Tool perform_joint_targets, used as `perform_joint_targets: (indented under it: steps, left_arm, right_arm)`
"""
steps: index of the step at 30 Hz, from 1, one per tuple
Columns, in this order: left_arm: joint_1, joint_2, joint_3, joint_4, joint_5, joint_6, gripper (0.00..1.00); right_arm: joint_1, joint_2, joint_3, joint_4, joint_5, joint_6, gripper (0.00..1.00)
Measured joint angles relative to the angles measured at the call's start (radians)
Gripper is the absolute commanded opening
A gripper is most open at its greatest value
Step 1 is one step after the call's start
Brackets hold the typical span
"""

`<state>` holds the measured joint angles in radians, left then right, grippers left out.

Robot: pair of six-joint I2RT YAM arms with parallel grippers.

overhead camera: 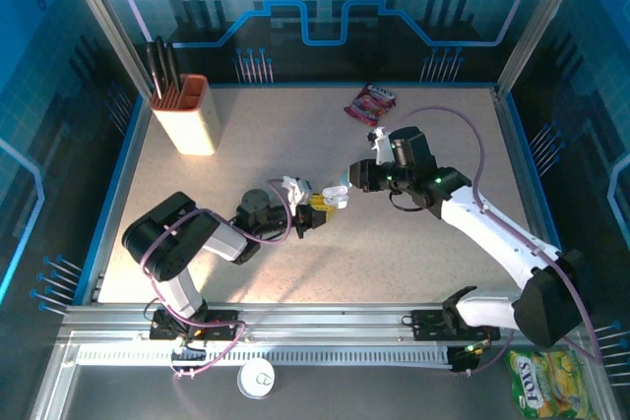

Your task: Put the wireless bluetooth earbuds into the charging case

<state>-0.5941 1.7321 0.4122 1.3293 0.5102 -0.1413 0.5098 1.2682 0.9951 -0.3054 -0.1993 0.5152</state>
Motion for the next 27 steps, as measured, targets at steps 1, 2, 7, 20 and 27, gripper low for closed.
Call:
perform_joint_targets:
  steps: [1, 2, 7, 20, 27]
  left_arm:
    - [0.000, 0.002, 0.001, 0.000, 0.000, -0.006, 0.07]
    - [-0.001, 0.003, 0.002, 0.000, -0.002, -0.012, 0.07]
    - [-0.001, 0.003, 0.008, 0.000, -0.003, -0.045, 0.07]
    - [-0.001, 0.005, 0.011, 0.014, -0.010, -0.120, 0.06]
    - [-0.002, 0.005, 0.019, 0.023, -0.019, -0.149, 0.05]
  right_arm:
    - [0.003, 0.003, 0.000, 0.003, 0.000, 0.000, 0.23]
    - [0.007, 0.007, 0.000, 0.003, 0.000, 0.000, 0.23]
    - [0.018, 0.029, 0.000, 0.007, 0.000, -0.003, 0.23]
    - [0.020, 0.051, 0.000, 0.024, -0.003, -0.003, 0.23]
    - [0.021, 0.051, 0.000, 0.030, -0.004, -0.003, 0.23]
